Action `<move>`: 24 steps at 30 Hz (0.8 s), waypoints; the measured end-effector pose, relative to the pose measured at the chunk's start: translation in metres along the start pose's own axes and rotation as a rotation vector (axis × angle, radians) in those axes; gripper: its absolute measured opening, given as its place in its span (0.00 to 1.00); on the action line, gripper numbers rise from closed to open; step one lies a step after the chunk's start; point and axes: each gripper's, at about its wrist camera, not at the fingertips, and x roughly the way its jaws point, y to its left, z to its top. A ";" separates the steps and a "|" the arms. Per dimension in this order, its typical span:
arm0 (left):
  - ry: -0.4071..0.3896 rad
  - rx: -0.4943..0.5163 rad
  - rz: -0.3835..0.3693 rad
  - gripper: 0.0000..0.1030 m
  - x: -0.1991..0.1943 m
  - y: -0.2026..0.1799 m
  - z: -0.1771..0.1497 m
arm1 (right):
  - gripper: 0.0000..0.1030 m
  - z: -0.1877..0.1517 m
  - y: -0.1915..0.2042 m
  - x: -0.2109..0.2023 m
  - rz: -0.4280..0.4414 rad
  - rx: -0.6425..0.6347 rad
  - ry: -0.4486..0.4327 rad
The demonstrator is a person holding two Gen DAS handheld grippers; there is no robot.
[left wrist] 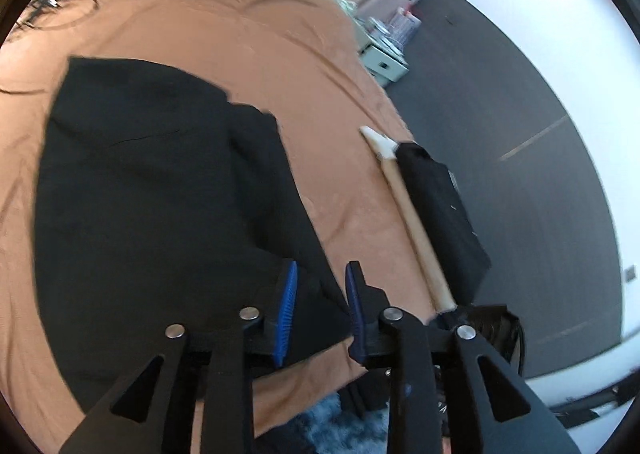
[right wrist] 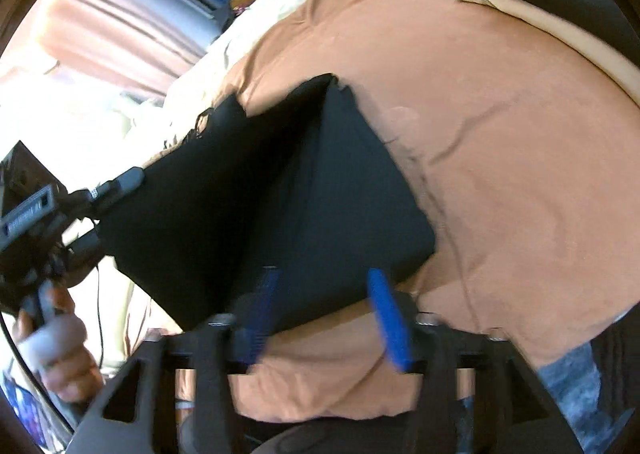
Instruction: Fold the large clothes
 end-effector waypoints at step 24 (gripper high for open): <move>-0.099 -0.278 0.358 0.73 -0.067 0.159 -0.052 | 0.07 0.026 0.050 0.071 0.101 -0.118 0.053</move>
